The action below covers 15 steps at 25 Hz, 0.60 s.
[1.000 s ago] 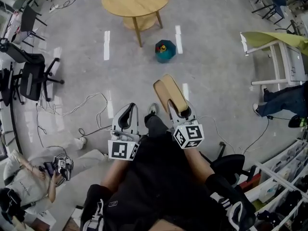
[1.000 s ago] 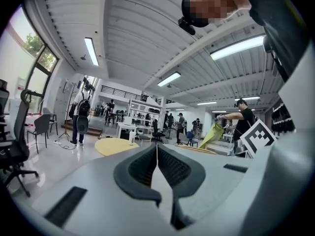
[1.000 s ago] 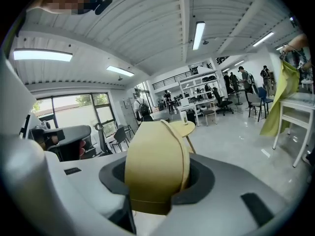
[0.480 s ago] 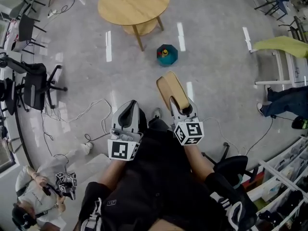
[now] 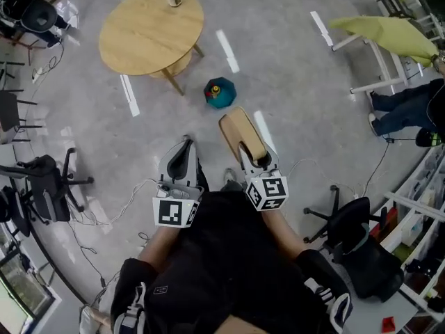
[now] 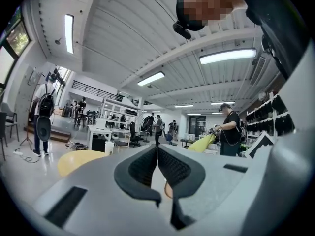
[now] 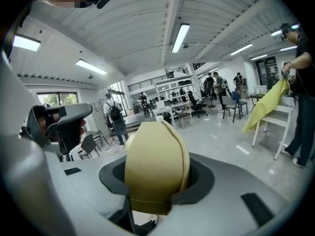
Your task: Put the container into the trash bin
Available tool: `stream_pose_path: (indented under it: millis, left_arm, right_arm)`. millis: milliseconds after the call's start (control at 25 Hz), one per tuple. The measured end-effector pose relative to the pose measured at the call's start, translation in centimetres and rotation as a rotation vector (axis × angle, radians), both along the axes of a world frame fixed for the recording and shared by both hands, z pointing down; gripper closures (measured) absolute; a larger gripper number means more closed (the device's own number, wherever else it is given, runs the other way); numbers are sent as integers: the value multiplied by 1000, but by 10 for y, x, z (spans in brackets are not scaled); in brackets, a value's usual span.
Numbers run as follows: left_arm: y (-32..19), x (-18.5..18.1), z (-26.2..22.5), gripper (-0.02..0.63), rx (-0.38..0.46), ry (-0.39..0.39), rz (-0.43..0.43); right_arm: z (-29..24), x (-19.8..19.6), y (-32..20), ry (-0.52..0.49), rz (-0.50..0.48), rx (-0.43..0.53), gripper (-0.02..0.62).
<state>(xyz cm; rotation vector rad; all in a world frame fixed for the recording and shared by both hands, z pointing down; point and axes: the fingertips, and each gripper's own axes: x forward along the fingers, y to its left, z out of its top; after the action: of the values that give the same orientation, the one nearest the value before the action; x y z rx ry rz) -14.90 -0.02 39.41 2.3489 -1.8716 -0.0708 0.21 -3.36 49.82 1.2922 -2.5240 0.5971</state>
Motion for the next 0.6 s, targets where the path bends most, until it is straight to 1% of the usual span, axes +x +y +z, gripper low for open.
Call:
stream_pose_path:
  millis: [200, 400, 480, 600]
  left_arm:
    - [-57, -42, 2, 591, 4, -1, 121]
    - [-98, -80, 7, 591, -13, 12, 225]
    - [-115, -90, 10, 591, -14, 12, 254]
    - [-131, -93, 10, 591, -18, 22, 292]
  right_arm:
    - [8, -31, -35, 6, 156, -34, 402]
    - [13, -63, -61, 27, 269, -46, 402]
    - [18, -70, -74, 37, 303, -49, 402]
    - [28, -71, -86, 52, 345, -76, 402]
